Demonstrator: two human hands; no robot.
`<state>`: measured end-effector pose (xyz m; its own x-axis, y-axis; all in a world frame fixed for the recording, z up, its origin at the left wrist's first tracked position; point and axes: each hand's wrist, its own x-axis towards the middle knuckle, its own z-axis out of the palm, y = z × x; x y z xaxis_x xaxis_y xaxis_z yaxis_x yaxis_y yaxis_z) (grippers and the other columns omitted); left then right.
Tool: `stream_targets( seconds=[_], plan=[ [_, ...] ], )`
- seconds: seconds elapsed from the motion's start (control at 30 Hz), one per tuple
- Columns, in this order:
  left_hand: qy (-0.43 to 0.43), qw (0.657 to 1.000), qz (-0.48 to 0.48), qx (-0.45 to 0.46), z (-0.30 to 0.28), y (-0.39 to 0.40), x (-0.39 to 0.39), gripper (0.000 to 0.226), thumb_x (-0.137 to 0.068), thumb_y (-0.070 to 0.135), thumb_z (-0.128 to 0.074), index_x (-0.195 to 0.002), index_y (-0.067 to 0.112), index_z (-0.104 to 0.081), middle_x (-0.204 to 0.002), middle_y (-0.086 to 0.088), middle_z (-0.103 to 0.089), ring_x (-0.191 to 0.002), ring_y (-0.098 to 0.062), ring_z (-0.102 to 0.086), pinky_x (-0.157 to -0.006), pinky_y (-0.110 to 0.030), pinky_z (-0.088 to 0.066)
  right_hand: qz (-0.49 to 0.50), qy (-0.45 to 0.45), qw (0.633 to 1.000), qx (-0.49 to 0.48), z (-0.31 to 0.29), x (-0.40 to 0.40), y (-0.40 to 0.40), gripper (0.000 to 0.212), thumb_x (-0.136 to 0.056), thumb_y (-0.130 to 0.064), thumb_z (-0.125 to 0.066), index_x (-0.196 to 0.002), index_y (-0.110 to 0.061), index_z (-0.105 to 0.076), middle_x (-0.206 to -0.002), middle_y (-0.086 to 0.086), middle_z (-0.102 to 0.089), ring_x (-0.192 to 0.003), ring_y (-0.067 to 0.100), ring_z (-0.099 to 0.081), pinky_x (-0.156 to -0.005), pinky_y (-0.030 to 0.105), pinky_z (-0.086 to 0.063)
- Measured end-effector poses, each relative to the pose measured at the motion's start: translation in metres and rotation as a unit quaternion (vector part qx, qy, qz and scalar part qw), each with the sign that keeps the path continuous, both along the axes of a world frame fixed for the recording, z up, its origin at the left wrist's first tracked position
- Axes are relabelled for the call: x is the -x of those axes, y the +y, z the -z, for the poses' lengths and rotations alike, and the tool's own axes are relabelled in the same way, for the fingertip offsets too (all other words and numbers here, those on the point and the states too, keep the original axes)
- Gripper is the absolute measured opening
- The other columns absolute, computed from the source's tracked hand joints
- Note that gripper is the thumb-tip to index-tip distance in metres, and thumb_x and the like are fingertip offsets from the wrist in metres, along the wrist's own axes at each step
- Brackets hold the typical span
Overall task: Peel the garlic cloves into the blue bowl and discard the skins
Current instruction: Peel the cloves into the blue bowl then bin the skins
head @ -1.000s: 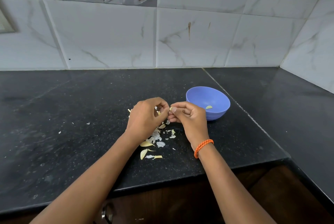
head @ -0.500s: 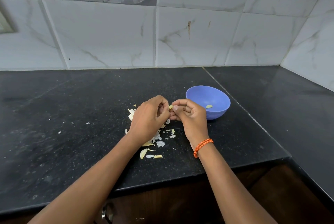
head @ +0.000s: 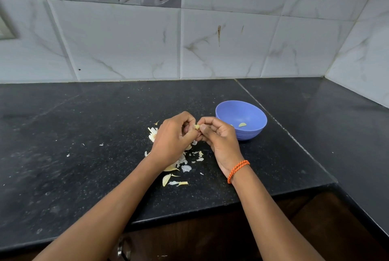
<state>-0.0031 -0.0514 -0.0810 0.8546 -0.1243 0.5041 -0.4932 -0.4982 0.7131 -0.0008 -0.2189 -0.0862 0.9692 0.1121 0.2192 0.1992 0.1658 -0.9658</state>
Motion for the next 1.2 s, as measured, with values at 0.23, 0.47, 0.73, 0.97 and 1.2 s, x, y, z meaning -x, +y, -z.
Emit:
stream_targets(
  seconds=[0.23,0.47,0.73,0.97,1.2],
  plan=[
    [-0.01,1.0,-0.017,0.021,0.0011,0.0034,-0.0026,0.015,-0.087,0.039,-0.057,-0.082,0.025,-0.056,-0.06,0.015,-0.047,-0.055,-0.007,-0.041,-0.054,-0.033,-0.039,-0.053,0.019,0.995,-0.082,-0.0026,0.0027,-0.0008,0.009,-0.104,0.0,-0.06,-0.111,0.002,-0.066,-0.093,0.016,-0.072,-0.08,0.019,-0.069,-0.079,0.028,-0.061],
    [-0.023,0.998,-0.049,-0.036,0.0026,0.0026,-0.0017,0.017,-0.095,0.027,-0.072,-0.084,0.03,-0.058,-0.066,0.005,-0.056,-0.057,-0.01,-0.048,-0.055,-0.041,-0.047,-0.043,0.049,0.996,-0.063,0.0005,-0.0001,0.0005,0.018,-0.103,-0.001,-0.062,-0.12,0.004,-0.068,-0.102,0.024,-0.076,-0.086,0.022,-0.074,-0.084,0.035,-0.065],
    [-0.06,0.99,-0.075,-0.102,0.0026,0.0018,0.0012,0.015,-0.095,0.025,-0.069,-0.087,0.029,-0.057,-0.073,0.011,-0.055,-0.065,-0.014,-0.055,-0.057,-0.044,-0.052,0.001,0.028,0.999,-0.032,0.0017,0.0019,0.0026,0.019,-0.102,0.001,-0.063,-0.113,0.003,-0.078,-0.1,0.022,-0.08,-0.09,0.032,-0.078,-0.087,0.043,-0.066],
    [-0.034,0.997,-0.05,-0.049,0.0027,0.004,-0.0011,0.013,-0.096,0.036,-0.063,-0.087,0.029,-0.058,-0.073,0.005,-0.06,-0.063,-0.016,-0.055,-0.056,-0.039,-0.049,-0.003,0.016,1.0,-0.021,0.0021,0.0022,0.002,0.017,-0.1,-0.003,-0.069,-0.116,0.001,-0.076,-0.1,0.023,-0.079,-0.085,0.025,-0.076,-0.081,0.032,-0.064],
    [-0.009,0.994,-0.097,-0.044,0.0007,0.0054,-0.0004,0.015,-0.096,0.025,-0.068,-0.086,0.031,-0.058,-0.071,0.006,-0.061,-0.064,-0.013,-0.055,-0.058,-0.034,-0.046,0.01,0.012,0.999,-0.031,0.0002,0.0027,0.0019,0.029,-0.099,-0.002,-0.07,-0.128,-0.007,-0.068,-0.094,0.023,-0.079,-0.081,0.026,-0.074,-0.084,0.037,-0.065]
  ],
)
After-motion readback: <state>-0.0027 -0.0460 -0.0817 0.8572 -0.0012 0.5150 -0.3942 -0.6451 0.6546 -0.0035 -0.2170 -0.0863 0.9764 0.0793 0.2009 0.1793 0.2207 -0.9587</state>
